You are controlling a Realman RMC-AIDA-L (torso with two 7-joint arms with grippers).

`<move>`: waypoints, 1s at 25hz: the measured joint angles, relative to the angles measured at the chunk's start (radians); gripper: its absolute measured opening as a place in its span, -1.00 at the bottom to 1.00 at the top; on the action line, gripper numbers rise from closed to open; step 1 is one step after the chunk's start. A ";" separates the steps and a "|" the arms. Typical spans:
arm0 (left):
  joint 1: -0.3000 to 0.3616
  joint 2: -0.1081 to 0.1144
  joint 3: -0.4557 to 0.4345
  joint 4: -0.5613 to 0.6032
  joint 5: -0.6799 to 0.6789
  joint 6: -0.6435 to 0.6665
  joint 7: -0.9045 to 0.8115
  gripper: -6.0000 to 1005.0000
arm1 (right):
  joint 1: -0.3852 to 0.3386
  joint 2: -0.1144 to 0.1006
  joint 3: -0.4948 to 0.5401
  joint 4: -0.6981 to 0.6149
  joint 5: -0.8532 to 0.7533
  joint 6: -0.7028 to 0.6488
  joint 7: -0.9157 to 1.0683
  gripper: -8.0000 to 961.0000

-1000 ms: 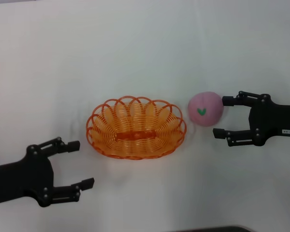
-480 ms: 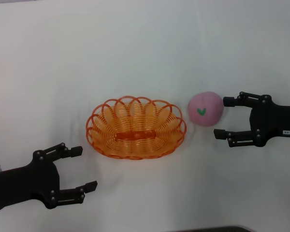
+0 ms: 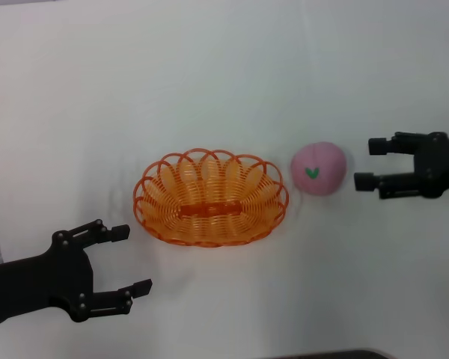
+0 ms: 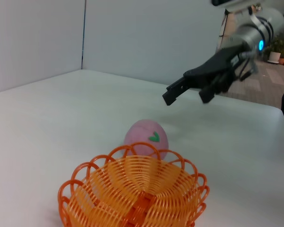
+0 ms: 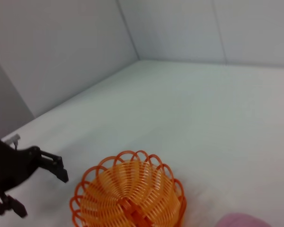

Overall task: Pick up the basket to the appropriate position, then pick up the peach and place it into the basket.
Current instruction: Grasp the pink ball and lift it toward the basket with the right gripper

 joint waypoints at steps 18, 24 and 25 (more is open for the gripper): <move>0.000 0.001 0.004 0.010 0.000 0.012 -0.003 0.74 | 0.271 -0.006 -0.046 -0.250 -0.409 -0.069 0.679 0.97; 0.000 0.001 0.004 0.010 0.000 0.013 -0.003 0.74 | 0.330 0.013 -0.158 -0.275 -0.509 -0.033 0.735 0.97; 0.000 0.001 0.005 0.010 0.000 0.013 -0.003 0.74 | 0.338 0.016 -0.171 -0.275 -0.526 -0.025 0.742 0.97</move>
